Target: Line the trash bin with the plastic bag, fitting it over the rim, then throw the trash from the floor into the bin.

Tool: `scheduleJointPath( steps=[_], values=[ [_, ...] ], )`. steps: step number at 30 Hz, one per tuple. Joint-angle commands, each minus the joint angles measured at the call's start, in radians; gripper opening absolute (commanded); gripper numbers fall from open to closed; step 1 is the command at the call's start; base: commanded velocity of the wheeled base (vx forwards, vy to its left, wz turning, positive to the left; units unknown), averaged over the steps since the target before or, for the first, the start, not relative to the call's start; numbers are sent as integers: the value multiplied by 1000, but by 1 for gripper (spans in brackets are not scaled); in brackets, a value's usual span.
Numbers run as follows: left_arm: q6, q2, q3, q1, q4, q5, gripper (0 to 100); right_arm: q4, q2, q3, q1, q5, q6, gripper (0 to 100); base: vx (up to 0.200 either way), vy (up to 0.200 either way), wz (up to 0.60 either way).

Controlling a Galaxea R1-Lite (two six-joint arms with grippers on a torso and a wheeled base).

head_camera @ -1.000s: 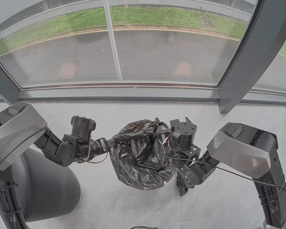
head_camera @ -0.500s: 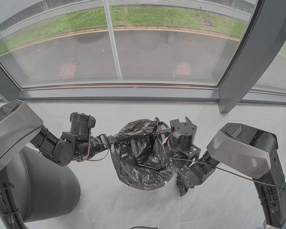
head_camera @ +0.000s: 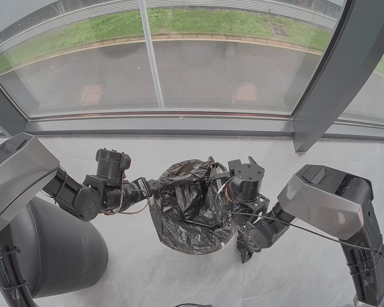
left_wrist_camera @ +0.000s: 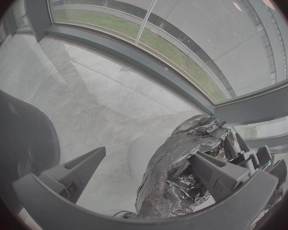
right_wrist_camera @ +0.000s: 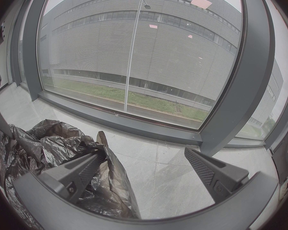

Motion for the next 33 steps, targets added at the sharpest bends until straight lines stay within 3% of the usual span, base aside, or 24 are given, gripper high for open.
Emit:
scheduleJointPath(
  steps=[1, 6, 33],
  values=[
    [-13, 18, -25, 0, -1, 1, 100, 0, 0, -1, 0, 1, 0, 100, 0, 0, 0],
    [-33, 56, -88, 4, -1, 11, 100, 0, -1, 1, 0, 1, 0, 100, 0, 0, 0],
    [-19, 165, -99, 58, -73, 9, 100, -14, 29, -5, 3, 1, 1, 100, 0, 0, 0]
  ],
)
